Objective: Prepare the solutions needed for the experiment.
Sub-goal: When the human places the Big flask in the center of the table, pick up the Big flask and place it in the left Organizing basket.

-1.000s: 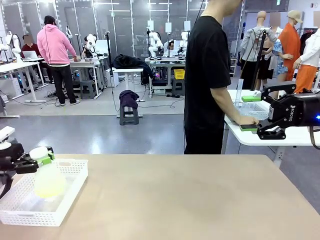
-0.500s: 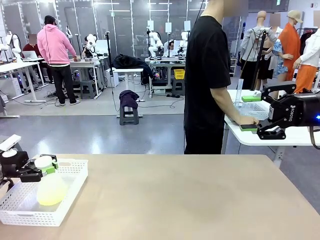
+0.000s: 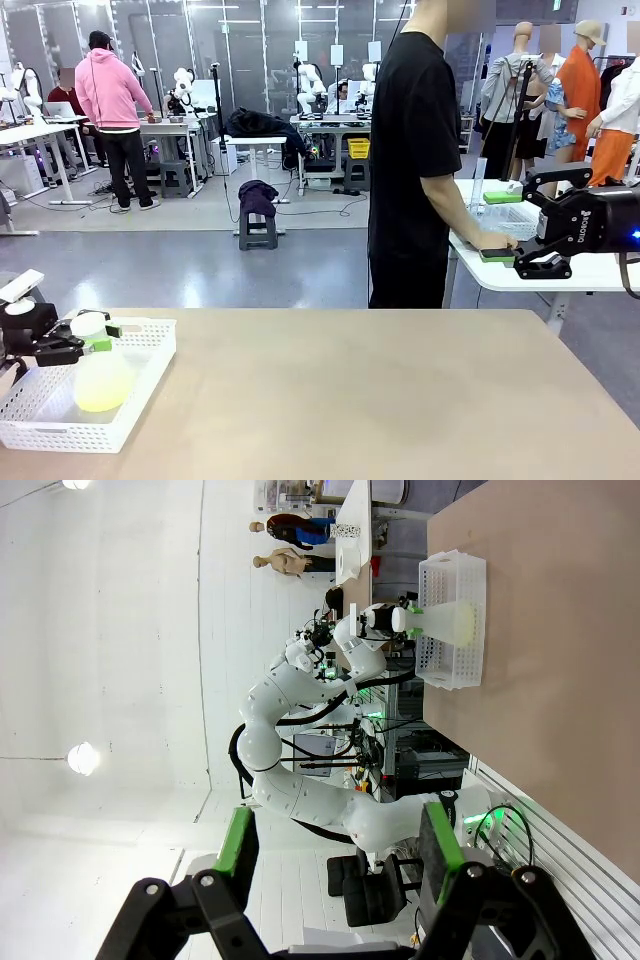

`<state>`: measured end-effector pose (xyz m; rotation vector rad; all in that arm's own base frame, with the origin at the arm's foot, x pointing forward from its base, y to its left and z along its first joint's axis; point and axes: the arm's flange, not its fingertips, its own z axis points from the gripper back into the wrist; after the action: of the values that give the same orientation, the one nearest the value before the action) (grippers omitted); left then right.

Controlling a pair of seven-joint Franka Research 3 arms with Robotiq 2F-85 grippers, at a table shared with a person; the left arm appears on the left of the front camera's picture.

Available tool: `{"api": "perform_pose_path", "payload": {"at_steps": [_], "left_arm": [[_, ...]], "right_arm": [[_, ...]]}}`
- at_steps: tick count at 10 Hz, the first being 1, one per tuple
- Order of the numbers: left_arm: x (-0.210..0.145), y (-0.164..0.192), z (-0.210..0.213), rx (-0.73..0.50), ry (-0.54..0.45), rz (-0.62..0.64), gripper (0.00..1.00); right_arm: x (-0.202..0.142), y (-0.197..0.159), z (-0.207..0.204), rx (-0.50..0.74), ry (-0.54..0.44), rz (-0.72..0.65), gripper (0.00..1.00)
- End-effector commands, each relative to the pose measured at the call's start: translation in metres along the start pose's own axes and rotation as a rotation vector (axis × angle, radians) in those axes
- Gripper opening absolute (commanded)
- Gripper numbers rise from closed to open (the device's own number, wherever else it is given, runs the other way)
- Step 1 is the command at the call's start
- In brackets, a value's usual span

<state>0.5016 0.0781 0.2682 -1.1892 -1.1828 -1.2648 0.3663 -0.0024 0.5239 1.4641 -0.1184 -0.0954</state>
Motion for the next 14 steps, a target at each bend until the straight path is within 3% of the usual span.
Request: {"api": "perform_pose_path", "payload": {"at_steps": [1, 2, 3, 4, 9, 10, 14], "left_arm": [[0.000, 0.000, 0.001, -0.023, 0.033, 0.023, 0.64], [0.001, 0.000, 0.004, -0.015, 0.037, 0.022, 0.82], [0.002, -0.002, 0.007, -0.013, 0.057, 0.026, 0.84], [0.003, -0.003, 0.013, 0.001, 0.080, 0.030, 1.00], [0.015, -0.004, 0.041, 0.117, 0.082, -0.003, 1.00], [0.007, -0.005, 0.036, 0.065, 0.073, -0.001, 1.00], [0.007, -0.005, 0.036, 0.065, 0.073, -0.001, 1.00]], "right_arm": [[0.000, 0.001, 0.000, 0.007, 0.003, 0.005, 0.82], [0.000, 0.001, 0.000, 0.007, 0.003, 0.005, 0.82], [0.000, 0.001, 0.000, 0.007, 0.003, 0.005, 0.82], [0.000, 0.001, 0.000, 0.007, 0.003, 0.005, 0.82], [0.000, 0.001, 0.000, 0.007, 0.003, 0.005, 0.82], [0.000, 0.001, 0.000, 0.007, 0.003, 0.005, 0.82], [0.000, 0.001, 0.000, 0.007, 0.003, 0.005, 0.82]]}}
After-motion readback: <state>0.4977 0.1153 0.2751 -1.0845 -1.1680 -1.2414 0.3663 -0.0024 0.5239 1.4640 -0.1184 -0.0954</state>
